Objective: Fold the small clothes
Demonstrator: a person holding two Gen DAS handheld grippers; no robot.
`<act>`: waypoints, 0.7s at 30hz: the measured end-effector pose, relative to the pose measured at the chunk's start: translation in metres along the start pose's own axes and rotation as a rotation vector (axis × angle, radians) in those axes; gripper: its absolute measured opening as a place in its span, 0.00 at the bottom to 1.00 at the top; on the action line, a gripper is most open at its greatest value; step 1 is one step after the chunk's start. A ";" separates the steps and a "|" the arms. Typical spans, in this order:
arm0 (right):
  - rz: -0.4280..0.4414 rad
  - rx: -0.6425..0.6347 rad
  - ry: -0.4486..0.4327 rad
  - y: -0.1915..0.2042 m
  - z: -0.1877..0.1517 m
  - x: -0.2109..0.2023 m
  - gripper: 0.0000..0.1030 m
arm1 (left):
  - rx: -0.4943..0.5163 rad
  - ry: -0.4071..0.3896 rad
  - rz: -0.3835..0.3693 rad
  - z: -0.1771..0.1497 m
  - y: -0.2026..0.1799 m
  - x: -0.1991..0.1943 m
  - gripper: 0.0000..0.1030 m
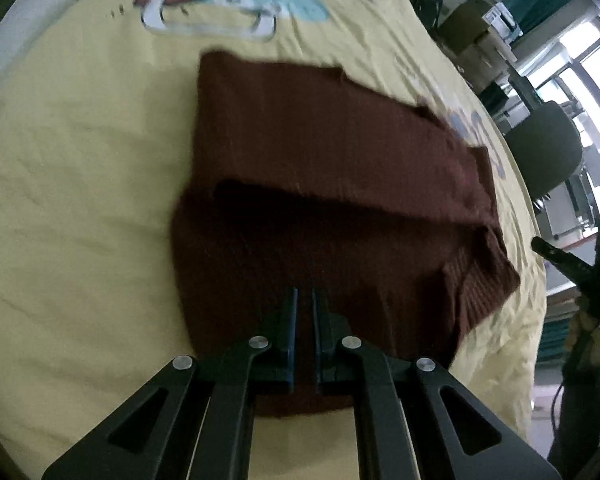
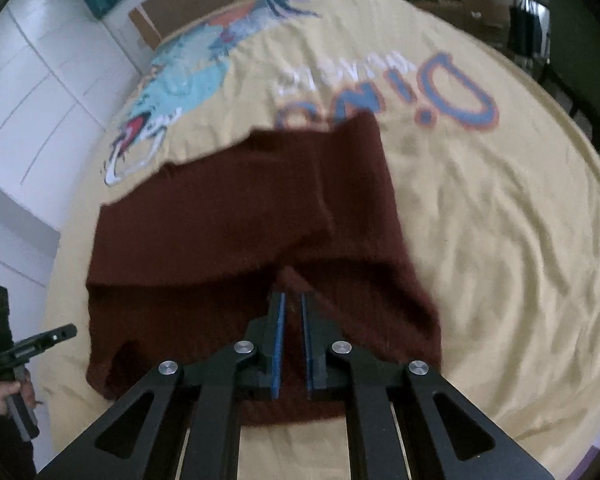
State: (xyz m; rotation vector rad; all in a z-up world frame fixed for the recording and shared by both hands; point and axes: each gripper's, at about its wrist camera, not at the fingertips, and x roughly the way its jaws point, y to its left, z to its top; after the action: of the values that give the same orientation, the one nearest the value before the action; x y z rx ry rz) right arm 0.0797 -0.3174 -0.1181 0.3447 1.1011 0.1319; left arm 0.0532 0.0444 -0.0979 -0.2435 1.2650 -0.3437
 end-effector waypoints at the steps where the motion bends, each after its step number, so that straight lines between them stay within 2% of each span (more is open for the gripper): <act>1: -0.010 0.001 0.015 -0.002 -0.004 0.004 0.10 | 0.008 0.017 -0.012 -0.005 -0.003 0.003 0.07; 2: -0.025 0.002 0.032 -0.005 -0.010 0.007 0.10 | 0.015 0.031 -0.015 -0.008 -0.005 0.007 0.10; 3: -0.039 0.002 0.049 -0.007 -0.014 0.010 0.10 | 0.026 0.044 -0.008 -0.013 -0.008 0.009 0.20; 4: -0.056 0.003 0.070 -0.011 -0.020 0.014 0.16 | 0.043 0.054 0.011 -0.017 -0.010 0.010 0.40; 5: -0.067 0.004 0.079 -0.013 -0.023 0.016 0.26 | 0.066 0.060 0.038 -0.021 -0.013 0.011 0.50; 6: -0.083 0.004 0.092 -0.017 -0.028 0.018 0.30 | 0.097 0.064 0.066 -0.026 -0.017 0.011 0.65; 8: -0.104 0.012 0.106 -0.024 -0.034 0.020 0.48 | 0.149 0.059 0.087 -0.033 -0.020 0.011 0.69; 9: -0.107 0.016 0.110 -0.027 -0.036 0.020 0.51 | 0.178 0.058 0.090 -0.038 -0.021 0.011 0.69; 10: -0.109 0.021 0.114 -0.031 -0.039 0.020 0.53 | 0.195 0.061 0.092 -0.041 -0.020 0.012 0.75; 12: -0.123 0.024 0.124 -0.037 -0.043 0.019 0.54 | 0.234 0.074 0.104 -0.047 -0.020 0.016 0.84; 15: -0.144 0.026 0.136 -0.045 -0.046 0.018 0.58 | 0.282 0.092 0.121 -0.053 -0.022 0.025 0.84; 21: -0.161 0.024 0.143 -0.050 -0.045 0.014 0.59 | 0.389 0.120 0.146 -0.054 -0.036 0.054 0.84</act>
State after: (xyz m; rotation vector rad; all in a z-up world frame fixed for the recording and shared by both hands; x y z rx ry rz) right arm 0.0424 -0.3514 -0.1655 0.2696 1.2678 0.0007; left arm 0.0109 -0.0090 -0.1483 0.2028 1.2976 -0.4756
